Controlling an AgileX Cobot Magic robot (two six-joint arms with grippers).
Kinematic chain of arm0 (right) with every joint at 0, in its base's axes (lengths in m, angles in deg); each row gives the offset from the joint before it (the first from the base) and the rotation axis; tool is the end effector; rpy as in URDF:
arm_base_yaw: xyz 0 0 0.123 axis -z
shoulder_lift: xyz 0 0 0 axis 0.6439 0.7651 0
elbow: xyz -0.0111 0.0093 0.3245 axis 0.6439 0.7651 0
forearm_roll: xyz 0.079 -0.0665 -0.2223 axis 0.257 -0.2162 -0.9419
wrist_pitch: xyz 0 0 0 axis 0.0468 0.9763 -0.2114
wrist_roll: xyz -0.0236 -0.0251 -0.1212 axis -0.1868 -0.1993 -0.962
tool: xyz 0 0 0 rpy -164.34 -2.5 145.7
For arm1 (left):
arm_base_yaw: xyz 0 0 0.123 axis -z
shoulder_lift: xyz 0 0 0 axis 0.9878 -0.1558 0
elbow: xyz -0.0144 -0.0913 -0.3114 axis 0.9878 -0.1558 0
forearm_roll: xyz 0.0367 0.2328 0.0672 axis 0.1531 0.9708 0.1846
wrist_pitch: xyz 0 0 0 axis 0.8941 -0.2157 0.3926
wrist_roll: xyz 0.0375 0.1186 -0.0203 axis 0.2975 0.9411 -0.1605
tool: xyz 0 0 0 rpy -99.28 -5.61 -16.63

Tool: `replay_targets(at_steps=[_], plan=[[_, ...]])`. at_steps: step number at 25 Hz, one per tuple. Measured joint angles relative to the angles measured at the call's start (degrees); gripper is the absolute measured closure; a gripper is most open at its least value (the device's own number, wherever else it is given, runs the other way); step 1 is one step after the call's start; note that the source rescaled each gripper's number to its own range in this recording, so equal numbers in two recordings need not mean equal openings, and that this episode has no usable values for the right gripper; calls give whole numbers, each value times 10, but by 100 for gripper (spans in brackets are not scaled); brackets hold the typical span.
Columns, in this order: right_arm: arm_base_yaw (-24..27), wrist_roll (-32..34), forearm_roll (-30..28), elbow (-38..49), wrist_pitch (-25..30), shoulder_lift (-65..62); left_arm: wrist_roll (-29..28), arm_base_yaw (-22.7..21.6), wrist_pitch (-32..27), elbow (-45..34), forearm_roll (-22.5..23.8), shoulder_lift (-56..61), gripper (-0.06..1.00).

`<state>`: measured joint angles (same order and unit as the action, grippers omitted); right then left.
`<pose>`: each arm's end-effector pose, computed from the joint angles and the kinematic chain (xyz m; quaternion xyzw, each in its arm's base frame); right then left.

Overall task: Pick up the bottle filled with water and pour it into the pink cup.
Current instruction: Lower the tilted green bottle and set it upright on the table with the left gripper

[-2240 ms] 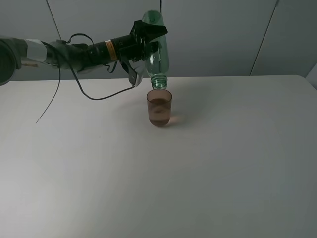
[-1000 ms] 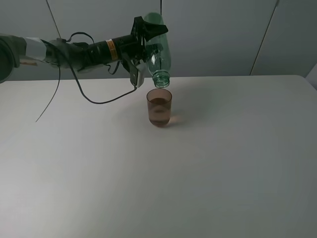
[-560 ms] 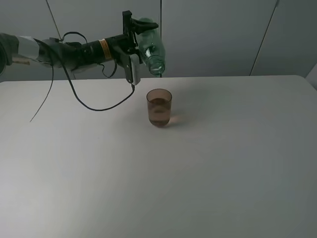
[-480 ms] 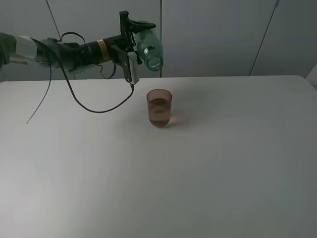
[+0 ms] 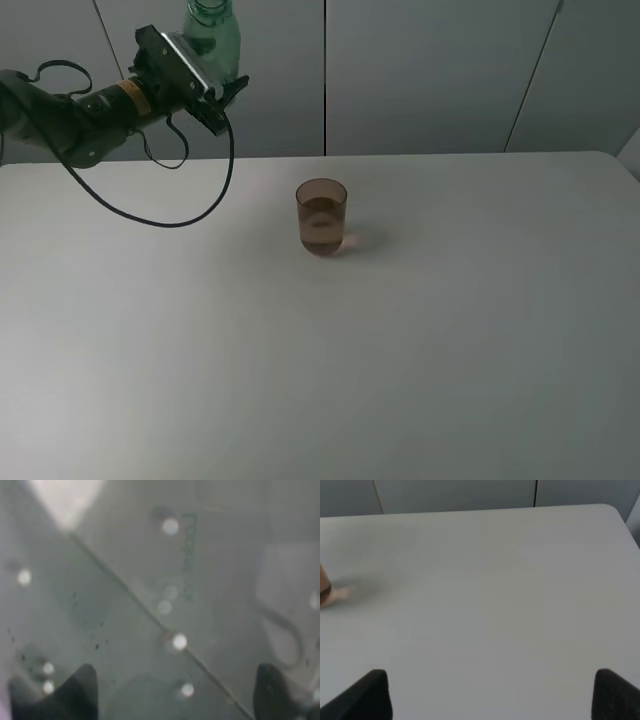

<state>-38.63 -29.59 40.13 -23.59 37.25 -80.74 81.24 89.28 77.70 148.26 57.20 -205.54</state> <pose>-0.0225 0.0027 0.2549 0.0143 0.8614 0.0057 0.5077 0.4996 -0.1309 0.2107 0.3772 0.5688 -0.0273 0.7303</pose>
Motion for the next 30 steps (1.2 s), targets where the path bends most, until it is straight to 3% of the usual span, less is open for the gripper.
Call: replay_targets(at_steps=[3, 6, 12, 19, 25, 30], plan=[[0, 0, 0, 0, 0, 0, -13, -34, -8, -72, -64, 36, 94], [0, 0, 0, 0, 0, 0, -71, -63, -11, -132, -126, 47, 94], [0, 0, 0, 0, 1, 0, -154, -87, -18, -201, -211, 47, 94], [0, 0, 0, 0, 1, 0, -157, -87, 30, -203, -217, 6, 94], [0, 0, 0, 0, 1, 0, -90, -87, 46, -203, -216, -29, 94], [0, 0, 0, 0, 1, 0, -86, -87, 50, -202, -216, -43, 94]])
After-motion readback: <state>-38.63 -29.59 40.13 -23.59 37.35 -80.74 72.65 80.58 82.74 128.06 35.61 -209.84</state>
